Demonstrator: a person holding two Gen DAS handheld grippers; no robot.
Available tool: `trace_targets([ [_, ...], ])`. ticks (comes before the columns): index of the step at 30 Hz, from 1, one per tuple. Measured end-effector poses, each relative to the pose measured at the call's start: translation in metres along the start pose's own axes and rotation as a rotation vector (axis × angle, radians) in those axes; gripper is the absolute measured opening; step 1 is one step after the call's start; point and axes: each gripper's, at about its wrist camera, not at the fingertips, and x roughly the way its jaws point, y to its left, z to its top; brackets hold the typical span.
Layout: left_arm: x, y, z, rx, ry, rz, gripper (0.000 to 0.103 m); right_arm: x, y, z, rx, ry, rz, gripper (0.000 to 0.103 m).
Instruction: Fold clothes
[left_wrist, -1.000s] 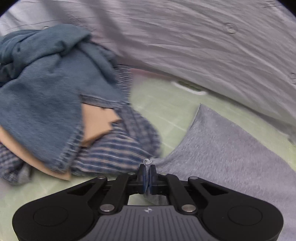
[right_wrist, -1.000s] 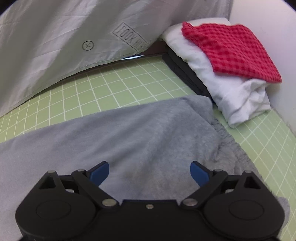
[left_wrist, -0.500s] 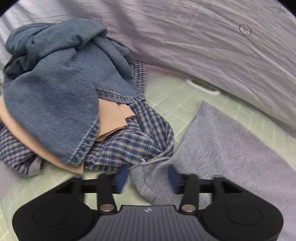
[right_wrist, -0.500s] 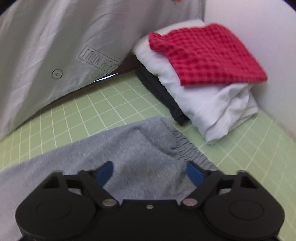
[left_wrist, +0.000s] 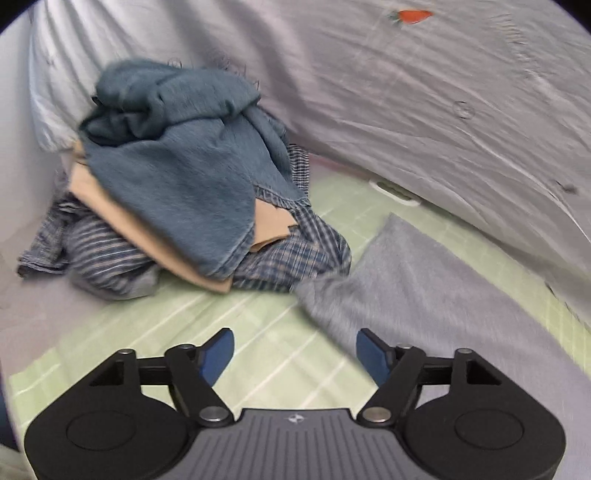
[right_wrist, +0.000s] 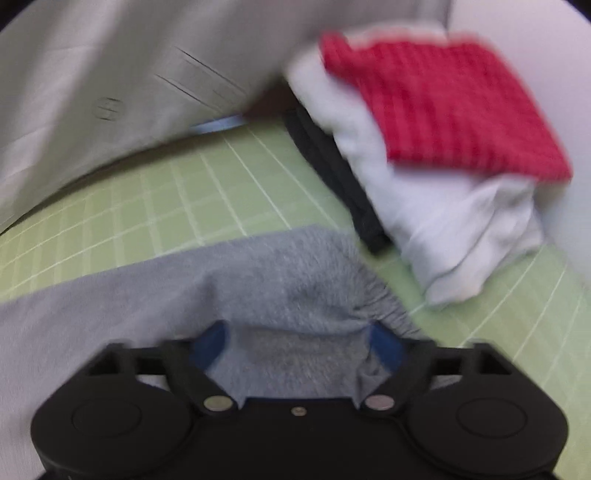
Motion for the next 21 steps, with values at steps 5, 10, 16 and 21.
trace_targets([
  [5, -0.034, 0.015, -0.058, 0.021, 0.077, -0.03, 0.078, -0.059, 0.001, -0.062, -0.054, -0.048, 0.108, 0.103],
  [10, -0.054, 0.019, -0.111, 0.053, 0.164, -0.06, 0.078, -0.097, -0.007, -0.122, -0.069, 0.003, 0.123, 0.103],
  [16, -0.069, 0.008, -0.147, 0.152, 0.227, -0.127, 0.078, -0.124, -0.064, -0.162, 0.171, 0.046, 0.19, 0.103],
  [21, -0.074, 0.006, -0.162, 0.161, 0.256, -0.155, 0.078, -0.141, -0.126, -0.182, 0.371, 0.032, 0.197, 0.103],
])
